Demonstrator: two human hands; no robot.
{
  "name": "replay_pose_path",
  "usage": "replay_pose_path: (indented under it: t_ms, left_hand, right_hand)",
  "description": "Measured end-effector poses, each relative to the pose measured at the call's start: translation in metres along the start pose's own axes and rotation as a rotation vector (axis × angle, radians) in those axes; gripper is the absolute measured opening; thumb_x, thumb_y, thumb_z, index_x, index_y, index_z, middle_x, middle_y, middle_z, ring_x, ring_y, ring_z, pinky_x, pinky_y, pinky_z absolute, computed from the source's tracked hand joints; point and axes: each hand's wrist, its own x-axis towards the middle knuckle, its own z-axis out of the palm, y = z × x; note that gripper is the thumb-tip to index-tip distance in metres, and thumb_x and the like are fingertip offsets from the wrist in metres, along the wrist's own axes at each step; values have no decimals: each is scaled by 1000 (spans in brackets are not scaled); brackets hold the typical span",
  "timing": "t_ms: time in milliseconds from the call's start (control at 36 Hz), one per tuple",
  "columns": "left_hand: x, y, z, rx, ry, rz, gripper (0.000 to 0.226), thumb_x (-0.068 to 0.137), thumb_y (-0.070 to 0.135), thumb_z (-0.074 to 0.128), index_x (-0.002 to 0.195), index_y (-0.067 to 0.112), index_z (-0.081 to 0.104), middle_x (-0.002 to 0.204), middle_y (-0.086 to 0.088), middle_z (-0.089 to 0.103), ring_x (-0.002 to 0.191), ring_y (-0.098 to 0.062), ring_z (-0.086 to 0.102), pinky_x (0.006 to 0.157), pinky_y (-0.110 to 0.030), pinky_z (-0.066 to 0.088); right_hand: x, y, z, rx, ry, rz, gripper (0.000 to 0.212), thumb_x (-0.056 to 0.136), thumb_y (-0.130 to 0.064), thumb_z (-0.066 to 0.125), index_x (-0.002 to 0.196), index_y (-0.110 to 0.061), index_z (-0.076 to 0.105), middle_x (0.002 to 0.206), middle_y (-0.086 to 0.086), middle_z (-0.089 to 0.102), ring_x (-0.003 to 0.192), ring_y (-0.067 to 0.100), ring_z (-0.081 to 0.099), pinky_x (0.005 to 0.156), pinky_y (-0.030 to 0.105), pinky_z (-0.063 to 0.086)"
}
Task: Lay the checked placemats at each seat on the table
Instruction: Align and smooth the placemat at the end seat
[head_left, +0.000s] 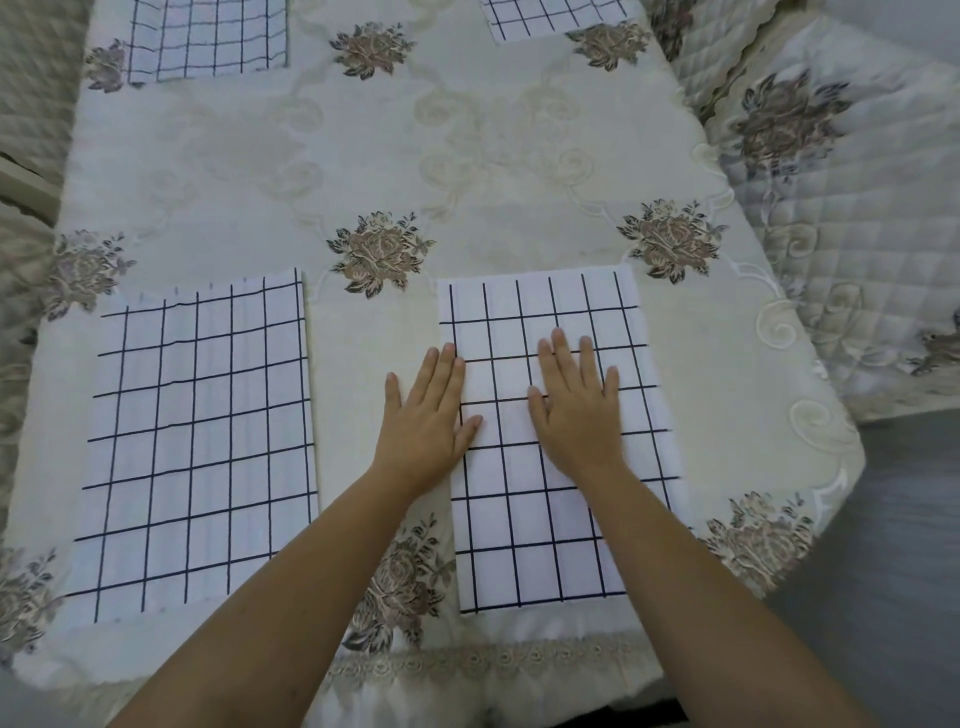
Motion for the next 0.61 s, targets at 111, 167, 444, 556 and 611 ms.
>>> replay_pose_path:
  t_ms: [111, 167, 444, 556, 611]
  left_hand:
    - [0, -1, 0, 4, -16, -6, 82, 77, 58, -12, 148, 15, -9, 147, 5, -25, 138, -11, -22, 114, -53, 3]
    - [0, 0, -1, 12, -27, -10, 84, 75, 58, -14, 147, 16, -11, 146, 5, -27, 142, -13, -19, 114, -52, 3]
    - [-28, 16, 3, -53, 152, 46, 66, 92, 40, 14, 144, 2, 28, 153, -15, 22, 139, -26, 6, 107, -59, 24]
    - [-51, 37, 16, -101, 176, 82, 56, 97, 33, 19, 138, 0, 38, 145, -17, 39, 136, -28, 27, 97, -59, 37]
    - [-60, 42, 24, -97, 144, 79, 55, 100, 33, 7, 138, 3, 33, 145, -16, 40, 137, -28, 31, 96, -58, 38]
  right_hand:
    - [-7, 36, -9, -22, -15, 118, 61, 91, -40, 20, 145, -13, 32, 153, 4, 29, 140, 32, 27, 104, 58, 30]
    - [-10, 51, -12, -8, -28, 151, 68, 87, -45, 9, 148, -16, 22, 156, 1, 16, 144, 28, 15, 109, 57, 20]
    - [-30, 24, -14, 27, -5, 114, 69, 89, -43, 13, 146, -6, 25, 155, 10, 19, 143, 35, 17, 107, 64, 18]
    - [-62, -25, 4, 72, -22, -52, 58, 92, -35, 23, 144, -9, 31, 152, 9, 28, 140, 33, 26, 106, 58, 27]
    - [-77, -38, 15, 49, -12, -82, 55, 92, -33, 27, 143, -11, 32, 150, 8, 33, 139, 29, 29, 108, 54, 28]
